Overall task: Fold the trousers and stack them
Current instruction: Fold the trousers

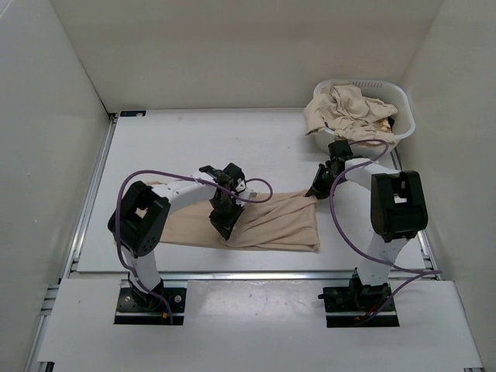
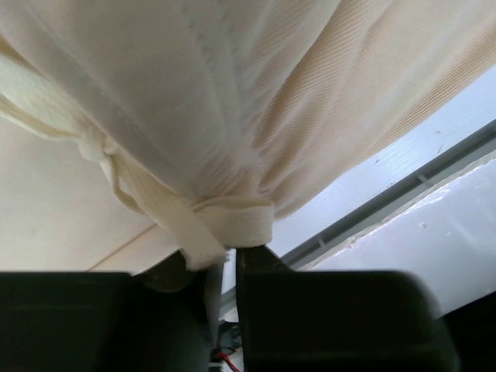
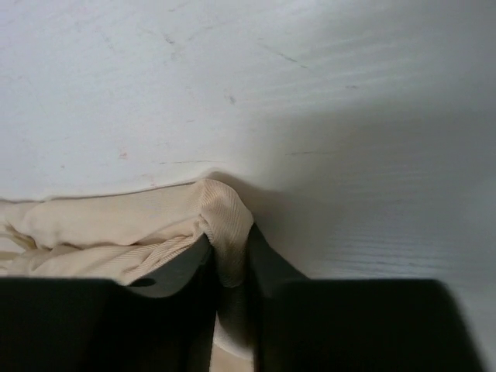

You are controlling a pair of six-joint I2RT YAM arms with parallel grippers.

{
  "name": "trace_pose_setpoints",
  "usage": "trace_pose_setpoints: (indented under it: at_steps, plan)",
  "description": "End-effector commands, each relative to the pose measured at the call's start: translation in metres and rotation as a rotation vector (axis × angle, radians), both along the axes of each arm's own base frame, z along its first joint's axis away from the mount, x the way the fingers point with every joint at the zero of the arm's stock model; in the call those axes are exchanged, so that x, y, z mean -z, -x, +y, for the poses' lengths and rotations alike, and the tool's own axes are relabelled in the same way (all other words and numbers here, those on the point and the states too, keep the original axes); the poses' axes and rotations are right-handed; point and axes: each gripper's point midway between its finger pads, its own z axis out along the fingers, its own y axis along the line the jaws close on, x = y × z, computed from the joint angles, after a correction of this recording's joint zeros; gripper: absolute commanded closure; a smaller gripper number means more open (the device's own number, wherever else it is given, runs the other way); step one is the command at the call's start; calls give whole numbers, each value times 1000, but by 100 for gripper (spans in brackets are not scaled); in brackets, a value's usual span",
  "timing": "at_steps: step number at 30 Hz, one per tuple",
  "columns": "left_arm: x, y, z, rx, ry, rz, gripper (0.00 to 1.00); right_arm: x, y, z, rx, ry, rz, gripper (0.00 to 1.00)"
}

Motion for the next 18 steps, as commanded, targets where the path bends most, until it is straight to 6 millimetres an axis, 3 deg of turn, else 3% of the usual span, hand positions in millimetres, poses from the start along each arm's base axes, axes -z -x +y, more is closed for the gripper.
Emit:
trace_pose_setpoints:
  at_steps: [1,2,3,4,6,12,15,18]
  plan:
    - [-10,11,2,11,16,10,74,-2,-9,-4,-33,19,-12,75]
    - [-16,4,-3,11,32,-10,56,-4,-10,-4,-45,22,-16,66]
    - [-19,0,-6,11,42,-22,46,-4,-9,-3,-60,14,-19,57]
    - [-23,-4,-9,12,52,-35,41,-13,-8,-4,-82,19,-41,44]
    - [-36,-20,-18,9,73,-91,29,-29,-6,-7,-104,34,-79,31]
    - [-89,-58,-31,-23,164,-248,22,-71,36,-29,-118,127,-97,25]
    - [-98,-74,-38,-36,197,-307,18,-70,74,-42,-97,171,-45,25]
    - [-82,-98,-33,-77,171,-323,18,-57,115,-34,-109,127,2,25]
